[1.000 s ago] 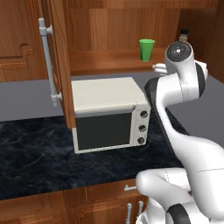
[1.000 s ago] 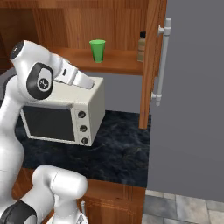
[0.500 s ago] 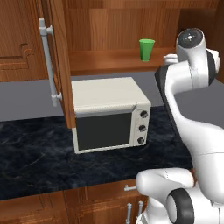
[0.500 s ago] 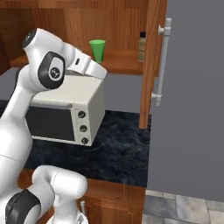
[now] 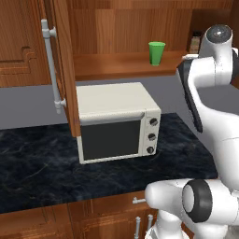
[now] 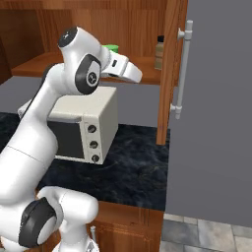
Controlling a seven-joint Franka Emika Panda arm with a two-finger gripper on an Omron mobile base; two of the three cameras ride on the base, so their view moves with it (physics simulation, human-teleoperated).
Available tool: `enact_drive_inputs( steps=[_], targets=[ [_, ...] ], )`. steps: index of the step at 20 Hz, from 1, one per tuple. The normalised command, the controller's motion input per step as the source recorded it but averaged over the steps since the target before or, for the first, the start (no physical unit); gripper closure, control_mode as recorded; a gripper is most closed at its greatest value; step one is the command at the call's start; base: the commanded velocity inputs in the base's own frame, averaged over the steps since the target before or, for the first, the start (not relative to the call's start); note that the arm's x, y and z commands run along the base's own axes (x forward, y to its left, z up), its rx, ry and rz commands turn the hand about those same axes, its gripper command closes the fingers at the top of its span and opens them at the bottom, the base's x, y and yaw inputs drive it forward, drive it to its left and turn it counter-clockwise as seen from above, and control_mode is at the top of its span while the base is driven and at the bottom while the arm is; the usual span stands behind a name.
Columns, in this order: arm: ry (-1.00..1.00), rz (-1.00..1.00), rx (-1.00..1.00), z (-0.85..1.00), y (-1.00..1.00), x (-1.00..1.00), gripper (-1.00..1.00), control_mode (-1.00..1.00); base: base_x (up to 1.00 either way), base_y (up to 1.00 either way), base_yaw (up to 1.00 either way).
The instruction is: Take the cinnamon bottle from the cabinet and place it on the dining table, next to the plate with the cupcake. Then take the chocolate from the dining counter and place it on the cupcake plate.
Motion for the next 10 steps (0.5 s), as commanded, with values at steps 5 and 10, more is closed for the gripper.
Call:
enact_drive_inputs(
  steps=[5,10],
  targets=[
    [0.04,0.19,0.06,0.0,-0.08,0.67,-1.0,-1.0,0.0,0.0,0.0],
    [0.0,0.13,0.0,0.0,-0.18,0.54,-1.0,-1.0,0.0,0.0,0.0]
  ],
)
